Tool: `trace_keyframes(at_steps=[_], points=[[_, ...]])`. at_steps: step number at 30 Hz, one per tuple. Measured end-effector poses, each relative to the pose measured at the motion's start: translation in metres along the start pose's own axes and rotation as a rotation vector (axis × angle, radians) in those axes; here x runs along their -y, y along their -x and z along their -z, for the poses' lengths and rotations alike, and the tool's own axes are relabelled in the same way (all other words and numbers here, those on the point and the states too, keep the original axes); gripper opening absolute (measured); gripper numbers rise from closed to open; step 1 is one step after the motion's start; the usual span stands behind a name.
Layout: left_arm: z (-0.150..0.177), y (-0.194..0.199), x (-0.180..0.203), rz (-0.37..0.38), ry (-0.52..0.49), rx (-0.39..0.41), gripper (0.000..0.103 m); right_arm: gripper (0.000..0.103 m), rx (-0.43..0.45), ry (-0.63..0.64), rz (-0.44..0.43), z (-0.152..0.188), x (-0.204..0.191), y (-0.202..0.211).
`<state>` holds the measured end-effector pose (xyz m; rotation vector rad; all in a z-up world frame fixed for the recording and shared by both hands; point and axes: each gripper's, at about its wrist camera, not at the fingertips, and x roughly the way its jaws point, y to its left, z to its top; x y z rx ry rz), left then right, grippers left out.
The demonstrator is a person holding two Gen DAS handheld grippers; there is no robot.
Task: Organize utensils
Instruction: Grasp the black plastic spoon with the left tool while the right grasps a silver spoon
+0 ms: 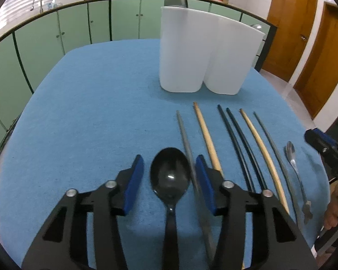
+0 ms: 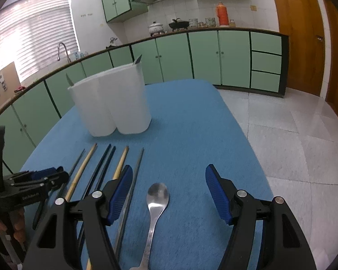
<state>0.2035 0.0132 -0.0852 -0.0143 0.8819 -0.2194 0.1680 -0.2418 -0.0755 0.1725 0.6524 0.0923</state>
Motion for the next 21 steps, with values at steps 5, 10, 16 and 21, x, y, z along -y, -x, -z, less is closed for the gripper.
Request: trace_keyframes(at_steps=[5, 10, 16, 21], points=[[0.002, 0.003, 0.004, 0.040, 0.011, 0.001, 0.034, 0.062, -0.027, 0.036, -0.005, 0.007, -0.007, -0.001], [0.001, 0.008, 0.006, 0.049, 0.029, 0.022, 0.034, 0.056, -0.057, 0.052, -0.007, 0.013, -0.008, -0.002], [-0.002, 0.018, 0.001, 0.027, 0.050, 0.058, 0.034, 0.052, -0.092, 0.069, -0.014, 0.015, -0.011, -0.006], [-0.001, 0.021, -0.004, 0.013, 0.068, 0.065, 0.034, 0.045, -0.127, 0.063, -0.015, 0.016, -0.012, -0.015]])
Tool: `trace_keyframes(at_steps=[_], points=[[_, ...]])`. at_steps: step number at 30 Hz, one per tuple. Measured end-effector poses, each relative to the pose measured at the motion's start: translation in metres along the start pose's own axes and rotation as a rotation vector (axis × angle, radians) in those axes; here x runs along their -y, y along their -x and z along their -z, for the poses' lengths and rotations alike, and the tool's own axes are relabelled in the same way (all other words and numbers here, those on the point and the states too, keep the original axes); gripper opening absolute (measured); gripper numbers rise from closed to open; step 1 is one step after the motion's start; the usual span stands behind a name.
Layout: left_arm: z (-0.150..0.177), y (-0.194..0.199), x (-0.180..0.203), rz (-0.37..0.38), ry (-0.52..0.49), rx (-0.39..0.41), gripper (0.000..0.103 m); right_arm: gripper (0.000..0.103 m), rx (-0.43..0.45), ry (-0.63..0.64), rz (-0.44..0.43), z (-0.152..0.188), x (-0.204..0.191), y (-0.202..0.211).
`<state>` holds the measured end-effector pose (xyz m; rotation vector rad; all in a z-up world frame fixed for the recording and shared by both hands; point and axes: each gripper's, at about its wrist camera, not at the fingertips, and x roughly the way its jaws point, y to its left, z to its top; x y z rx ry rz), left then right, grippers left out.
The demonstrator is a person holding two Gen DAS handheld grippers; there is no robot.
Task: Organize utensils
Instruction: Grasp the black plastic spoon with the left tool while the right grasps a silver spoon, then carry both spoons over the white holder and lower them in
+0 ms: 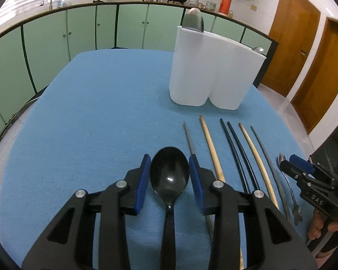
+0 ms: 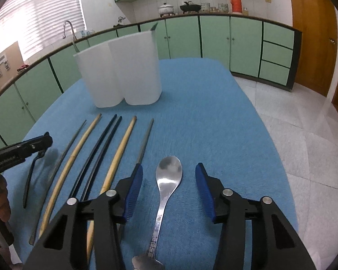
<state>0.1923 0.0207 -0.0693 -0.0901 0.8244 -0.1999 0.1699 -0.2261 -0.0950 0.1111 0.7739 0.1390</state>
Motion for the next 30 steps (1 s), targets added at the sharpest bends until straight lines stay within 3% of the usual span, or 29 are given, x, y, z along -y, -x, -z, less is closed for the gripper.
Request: trace_keyframes(at_steps=[10, 13, 19, 30], points=[[-0.003, -0.002, -0.010, -0.011, 0.016, 0.004, 0.034, 0.036, -0.029, 0.032, 0.052, -0.002, -0.007, -0.008], [-0.003, -0.002, -0.009, -0.010, 0.016, 0.007, 0.034, 0.026, -0.032, 0.054, 0.057, 0.000, -0.011, -0.009], [-0.001, 0.002, -0.008, -0.013, 0.011, 0.021, 0.034, 0.026, -0.024, 0.059, 0.059, -0.001, -0.013, -0.006], [-0.004, 0.030, -0.006, 0.009, 0.023, 0.121, 0.034, 0.026, 0.120, 0.061, -0.014, -0.010, -0.019, 0.036]])
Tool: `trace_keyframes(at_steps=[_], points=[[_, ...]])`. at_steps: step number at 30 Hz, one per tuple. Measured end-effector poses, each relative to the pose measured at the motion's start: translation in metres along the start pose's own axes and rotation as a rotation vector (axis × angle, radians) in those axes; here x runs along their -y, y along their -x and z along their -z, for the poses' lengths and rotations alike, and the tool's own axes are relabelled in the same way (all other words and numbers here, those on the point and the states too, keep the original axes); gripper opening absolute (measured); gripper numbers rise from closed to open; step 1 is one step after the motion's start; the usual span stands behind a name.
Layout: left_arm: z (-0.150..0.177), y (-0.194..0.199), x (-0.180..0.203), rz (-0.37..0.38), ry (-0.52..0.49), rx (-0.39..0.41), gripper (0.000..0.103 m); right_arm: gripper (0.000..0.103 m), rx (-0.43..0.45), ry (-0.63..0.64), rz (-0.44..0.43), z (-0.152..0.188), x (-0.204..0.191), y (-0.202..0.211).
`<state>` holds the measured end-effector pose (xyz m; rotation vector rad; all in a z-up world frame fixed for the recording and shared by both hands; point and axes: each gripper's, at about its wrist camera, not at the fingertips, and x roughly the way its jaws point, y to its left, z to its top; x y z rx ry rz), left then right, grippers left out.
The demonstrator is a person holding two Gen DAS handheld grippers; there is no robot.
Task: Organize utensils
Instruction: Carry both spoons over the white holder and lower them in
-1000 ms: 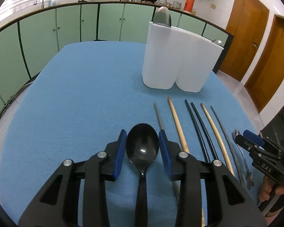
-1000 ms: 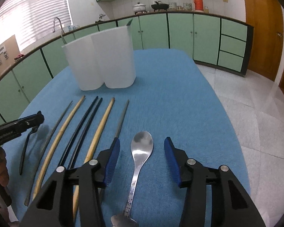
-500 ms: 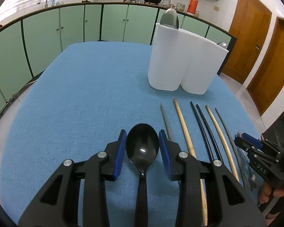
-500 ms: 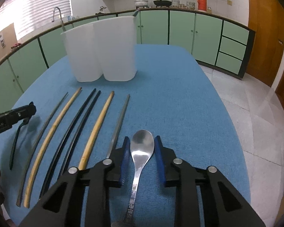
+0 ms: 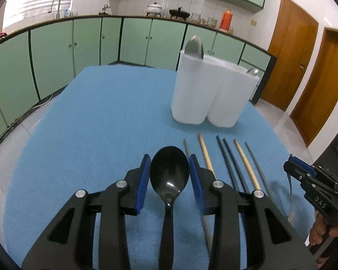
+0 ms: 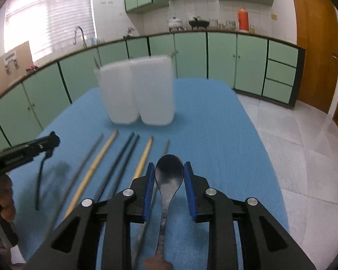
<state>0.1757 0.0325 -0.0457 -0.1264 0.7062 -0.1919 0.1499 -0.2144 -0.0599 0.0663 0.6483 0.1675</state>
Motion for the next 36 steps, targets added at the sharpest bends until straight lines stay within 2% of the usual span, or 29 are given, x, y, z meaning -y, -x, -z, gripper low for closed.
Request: trace_keyframes(at_steps=[10, 22, 27, 36], points=[[-0.026, 0.032, 0.013, 0.051, 0.001, 0.140, 0.034, 0.026, 0.151, 0.006, -0.021, -0.032, -0.006, 0.041], [-0.057, 0.046, 0.034, 0.083, -0.016, 0.257, 0.034, 0.026, 0.226, 0.009, -0.051, -0.063, -0.013, 0.048], [-0.081, 0.047, 0.043, 0.104, -0.022, 0.316, 0.034, 0.026, 0.264, 0.025, -0.061, -0.081, -0.017, 0.053], [-0.128, 0.043, 0.062, 0.143, -0.010, 0.433, 0.034, 0.026, 0.370, 0.032, -0.093, -0.135, -0.018, 0.060]])
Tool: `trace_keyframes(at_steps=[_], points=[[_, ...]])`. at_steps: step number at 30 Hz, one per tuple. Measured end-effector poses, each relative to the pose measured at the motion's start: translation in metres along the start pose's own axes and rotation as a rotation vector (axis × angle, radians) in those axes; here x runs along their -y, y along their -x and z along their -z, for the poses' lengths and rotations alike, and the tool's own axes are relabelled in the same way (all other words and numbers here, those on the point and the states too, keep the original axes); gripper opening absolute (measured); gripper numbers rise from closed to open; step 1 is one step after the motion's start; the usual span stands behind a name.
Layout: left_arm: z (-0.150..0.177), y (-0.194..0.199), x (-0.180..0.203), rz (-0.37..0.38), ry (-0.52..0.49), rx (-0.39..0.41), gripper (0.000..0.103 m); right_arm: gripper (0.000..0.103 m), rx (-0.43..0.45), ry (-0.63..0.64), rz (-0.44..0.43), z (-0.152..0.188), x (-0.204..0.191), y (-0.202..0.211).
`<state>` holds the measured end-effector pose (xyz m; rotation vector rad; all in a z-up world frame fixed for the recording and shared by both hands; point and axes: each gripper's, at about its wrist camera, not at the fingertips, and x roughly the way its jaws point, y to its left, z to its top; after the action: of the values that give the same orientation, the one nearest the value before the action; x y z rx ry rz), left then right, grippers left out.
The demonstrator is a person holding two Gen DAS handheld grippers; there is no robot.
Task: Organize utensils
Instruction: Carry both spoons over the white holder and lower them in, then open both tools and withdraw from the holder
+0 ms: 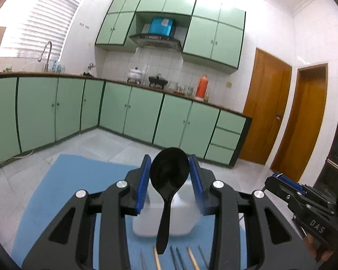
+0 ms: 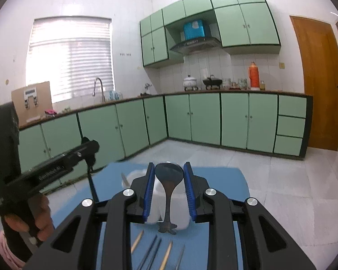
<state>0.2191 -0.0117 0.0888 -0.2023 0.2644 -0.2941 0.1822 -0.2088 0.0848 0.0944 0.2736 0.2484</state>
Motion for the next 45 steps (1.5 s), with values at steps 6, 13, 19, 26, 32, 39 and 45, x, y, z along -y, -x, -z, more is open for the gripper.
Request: trace_keyframes(at_steps=[6, 13, 19, 26, 32, 39, 45], points=[[-0.020, -0.024, 0.012, 0.011, 0.003, 0.088, 0.034, 0.026, 0.039, -0.034, -0.012, -0.025, 0.005, -0.025], [-0.023, -0.065, 0.014, 0.017, 0.012, 0.094, 0.033, 0.026, 0.037, -0.068, 0.013, -0.034, 0.015, -0.066], [-0.014, -0.097, -0.002, -0.010, 0.022, 0.045, 0.033, 0.026, -0.016, -0.099, 0.030, -0.024, 0.026, -0.107], [0.005, -0.117, -0.018, -0.034, 0.031, -0.029, 0.034, 0.026, -0.081, -0.105, 0.028, -0.006, 0.027, -0.132], [0.018, -0.122, -0.027, -0.055, 0.029, -0.073, 0.034, 0.026, -0.121, -0.099, 0.028, 0.005, 0.023, -0.142], [0.017, -0.117, -0.033, -0.066, 0.040, -0.082, 0.045, 0.027, -0.142, -0.061, 0.033, 0.010, 0.011, -0.143], [0.014, -0.107, -0.034, -0.075, 0.039, -0.067, 0.052, 0.034, -0.111, -0.065, 0.048, 0.007, 0.009, -0.130]])
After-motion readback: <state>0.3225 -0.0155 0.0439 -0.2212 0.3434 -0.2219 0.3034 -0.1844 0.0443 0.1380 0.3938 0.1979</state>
